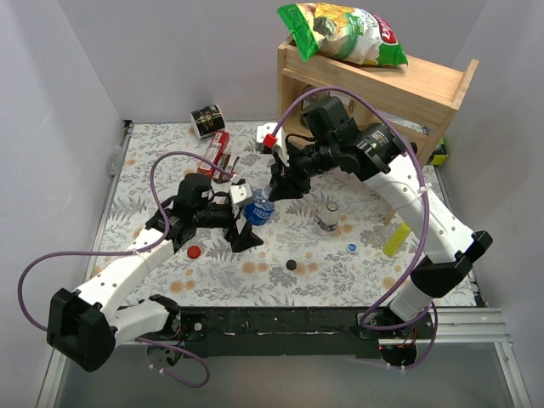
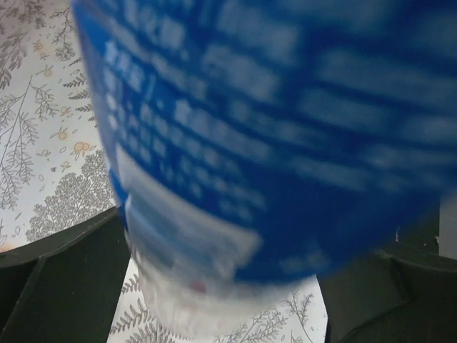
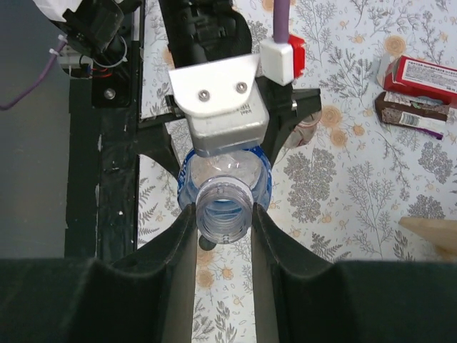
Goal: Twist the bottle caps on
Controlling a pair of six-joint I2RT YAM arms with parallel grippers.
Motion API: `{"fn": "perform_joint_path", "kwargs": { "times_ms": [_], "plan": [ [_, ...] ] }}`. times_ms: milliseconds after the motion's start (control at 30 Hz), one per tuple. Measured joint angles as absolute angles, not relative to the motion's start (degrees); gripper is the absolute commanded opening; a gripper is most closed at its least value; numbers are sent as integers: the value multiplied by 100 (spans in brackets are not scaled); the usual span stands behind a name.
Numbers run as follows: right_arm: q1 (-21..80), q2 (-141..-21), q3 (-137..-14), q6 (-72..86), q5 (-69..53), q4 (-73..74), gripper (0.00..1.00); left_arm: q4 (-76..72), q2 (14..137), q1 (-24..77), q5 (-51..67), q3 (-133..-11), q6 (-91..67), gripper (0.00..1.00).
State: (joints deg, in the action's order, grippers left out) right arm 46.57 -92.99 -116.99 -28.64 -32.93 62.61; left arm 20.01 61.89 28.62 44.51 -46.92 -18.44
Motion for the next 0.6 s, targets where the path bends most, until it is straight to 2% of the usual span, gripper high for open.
{"fn": "perform_joint_path", "kwargs": {
  "times_ms": [133,267,433,567,600],
  "plan": [
    [4615,-9310,-11760,-2834,-3439,6359,1,1640,6392,2952,4486,-4633,-1857,98],
    [4550,-9327,-11760,-2838,-3496,6379,1,1293,6539,2978,4528,-4604,-1935,91],
    [4488,-9341,-11760,-2847,-3511,6381,1,1085,6624,2982,4646,-4567,-1981,79],
    [4484,-9347,-11760,-2851,-3503,6388,1,980,6608,2982,4748,-4506,-2005,63],
    [4484,-9349,-11760,-2853,-3492,6394,7,941,6591,2985,4775,-4469,-2021,60]
  ]
}}
